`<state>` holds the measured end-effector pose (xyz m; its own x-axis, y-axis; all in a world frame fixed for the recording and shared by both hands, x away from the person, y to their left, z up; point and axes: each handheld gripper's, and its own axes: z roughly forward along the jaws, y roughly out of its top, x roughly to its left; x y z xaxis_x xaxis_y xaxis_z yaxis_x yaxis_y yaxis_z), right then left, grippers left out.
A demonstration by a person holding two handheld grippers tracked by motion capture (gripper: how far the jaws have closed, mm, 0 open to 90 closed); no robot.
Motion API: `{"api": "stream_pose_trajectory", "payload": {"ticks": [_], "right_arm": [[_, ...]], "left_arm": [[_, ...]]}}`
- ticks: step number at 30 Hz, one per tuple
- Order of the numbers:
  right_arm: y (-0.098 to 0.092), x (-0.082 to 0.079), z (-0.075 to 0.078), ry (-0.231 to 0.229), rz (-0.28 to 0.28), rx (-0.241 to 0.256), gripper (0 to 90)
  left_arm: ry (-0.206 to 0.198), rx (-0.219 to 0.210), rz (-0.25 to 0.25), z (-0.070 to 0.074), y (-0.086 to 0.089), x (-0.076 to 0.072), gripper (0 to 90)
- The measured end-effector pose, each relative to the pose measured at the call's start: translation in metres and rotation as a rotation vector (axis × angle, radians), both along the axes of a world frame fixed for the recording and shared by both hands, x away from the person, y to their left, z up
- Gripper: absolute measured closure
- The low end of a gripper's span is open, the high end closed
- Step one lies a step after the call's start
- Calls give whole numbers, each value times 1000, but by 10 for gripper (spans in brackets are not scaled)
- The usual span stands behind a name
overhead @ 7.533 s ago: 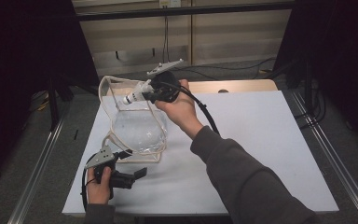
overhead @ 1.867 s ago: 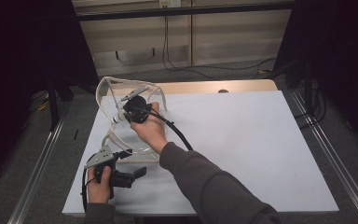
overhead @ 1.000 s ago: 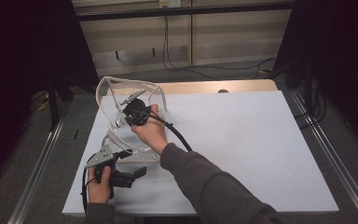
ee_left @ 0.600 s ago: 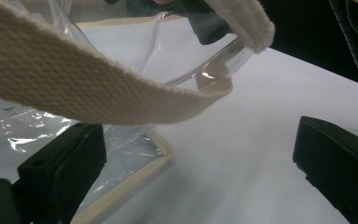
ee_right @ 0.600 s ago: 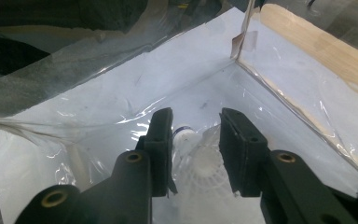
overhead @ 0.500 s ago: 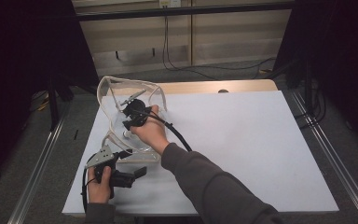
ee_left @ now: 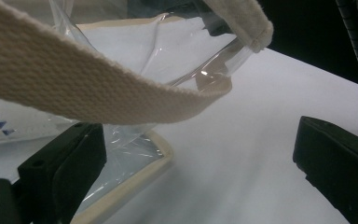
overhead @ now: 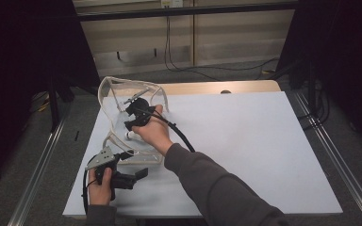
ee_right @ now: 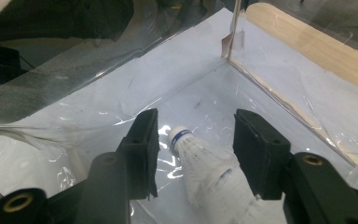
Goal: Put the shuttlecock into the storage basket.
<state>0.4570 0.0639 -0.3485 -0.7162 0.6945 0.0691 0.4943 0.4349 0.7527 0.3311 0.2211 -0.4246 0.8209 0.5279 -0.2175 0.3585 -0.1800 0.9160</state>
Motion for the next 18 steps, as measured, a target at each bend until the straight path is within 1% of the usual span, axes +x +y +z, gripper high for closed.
{"api": "stream_pose_trajectory", "payload": {"ticks": [2, 4, 5, 6, 11, 14, 15, 18], "right_arm": [[-1, 0, 2, -1, 2, 4, 491], [-2, -1, 4, 4, 0, 20, 480], [-3, -1, 5, 3, 4, 18, 478], [-3, -2, 5, 5, 5, 19, 472], [-5, -4, 12, -4, 5, 33, 459], [-7, -7, 18, -15, 15, 35, 439], [-7, -7, 20, -16, 15, 38, 428], [-9, -10, 25, -20, 21, 38, 401]], "left_arm": [[1, 0, -2, 0, 0, 0, 27], [1, 0, -1, 0, 0, 0, 27], [0, 0, -2, 0, 0, 0, 27], [-1, 3, 8, 0, 0, 0, 27], [1, -2, 9, 0, -1, 0, 27], [3, -3, 2, 0, -1, 0, 27], [1, 0, 12, 0, -1, 0, 27], [1, -1, 11, 0, -1, 0, 27]]}}
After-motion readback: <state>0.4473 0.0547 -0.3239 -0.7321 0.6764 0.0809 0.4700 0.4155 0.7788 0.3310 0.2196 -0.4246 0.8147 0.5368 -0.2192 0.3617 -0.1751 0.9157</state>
